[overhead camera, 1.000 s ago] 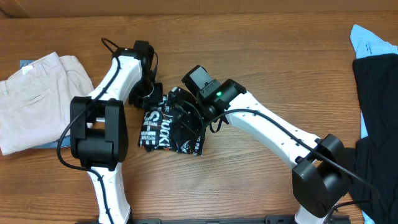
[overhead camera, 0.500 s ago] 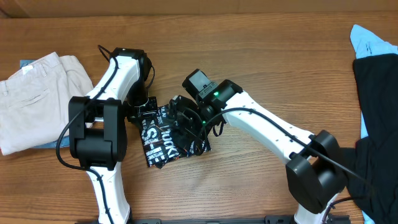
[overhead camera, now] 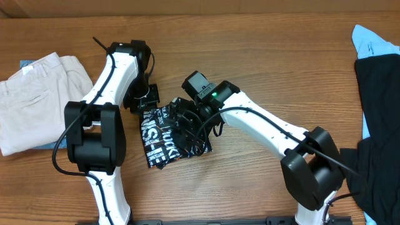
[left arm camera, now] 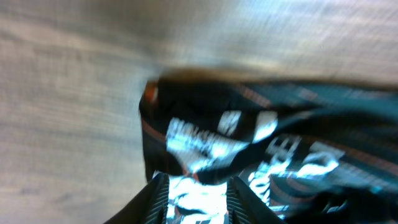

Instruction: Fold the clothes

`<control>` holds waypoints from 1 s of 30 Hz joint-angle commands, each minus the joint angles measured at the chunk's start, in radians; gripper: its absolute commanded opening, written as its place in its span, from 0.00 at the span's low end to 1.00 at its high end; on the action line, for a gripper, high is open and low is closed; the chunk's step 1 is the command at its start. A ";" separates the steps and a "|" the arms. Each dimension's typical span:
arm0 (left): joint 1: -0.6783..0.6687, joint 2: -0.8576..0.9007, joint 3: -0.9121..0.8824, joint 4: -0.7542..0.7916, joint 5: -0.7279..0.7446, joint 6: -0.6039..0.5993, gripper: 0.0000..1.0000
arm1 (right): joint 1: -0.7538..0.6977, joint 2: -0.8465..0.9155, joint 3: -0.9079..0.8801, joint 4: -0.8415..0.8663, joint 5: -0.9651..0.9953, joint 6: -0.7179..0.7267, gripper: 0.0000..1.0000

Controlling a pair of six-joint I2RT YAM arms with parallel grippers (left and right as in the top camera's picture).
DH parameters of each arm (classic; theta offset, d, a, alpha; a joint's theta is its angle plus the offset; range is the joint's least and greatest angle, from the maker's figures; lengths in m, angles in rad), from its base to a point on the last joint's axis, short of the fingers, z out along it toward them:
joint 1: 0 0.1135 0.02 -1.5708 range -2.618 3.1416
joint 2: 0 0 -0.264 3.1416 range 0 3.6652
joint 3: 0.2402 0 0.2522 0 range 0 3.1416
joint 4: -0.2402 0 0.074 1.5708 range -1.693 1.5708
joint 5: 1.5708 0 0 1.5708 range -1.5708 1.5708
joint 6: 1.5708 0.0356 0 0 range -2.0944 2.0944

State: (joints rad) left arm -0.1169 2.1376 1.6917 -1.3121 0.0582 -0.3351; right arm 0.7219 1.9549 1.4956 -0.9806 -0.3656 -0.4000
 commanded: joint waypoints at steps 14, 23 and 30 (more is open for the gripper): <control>0.007 -0.027 -0.146 0.155 -0.026 -0.009 0.35 | 0.152 0.070 -0.005 0.140 0.253 0.035 0.46; 0.006 -0.027 -0.146 0.143 -0.025 -0.008 0.35 | 0.152 0.131 -0.005 0.160 0.295 0.092 0.15; 0.006 -0.027 -0.146 0.141 -0.026 -0.002 0.35 | 0.145 0.123 0.005 0.084 0.391 0.220 0.04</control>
State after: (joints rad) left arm -0.1169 2.1372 1.5551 -1.1667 0.0475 -0.3347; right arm 0.8776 2.0846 1.4921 -0.8684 -0.0475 -0.2798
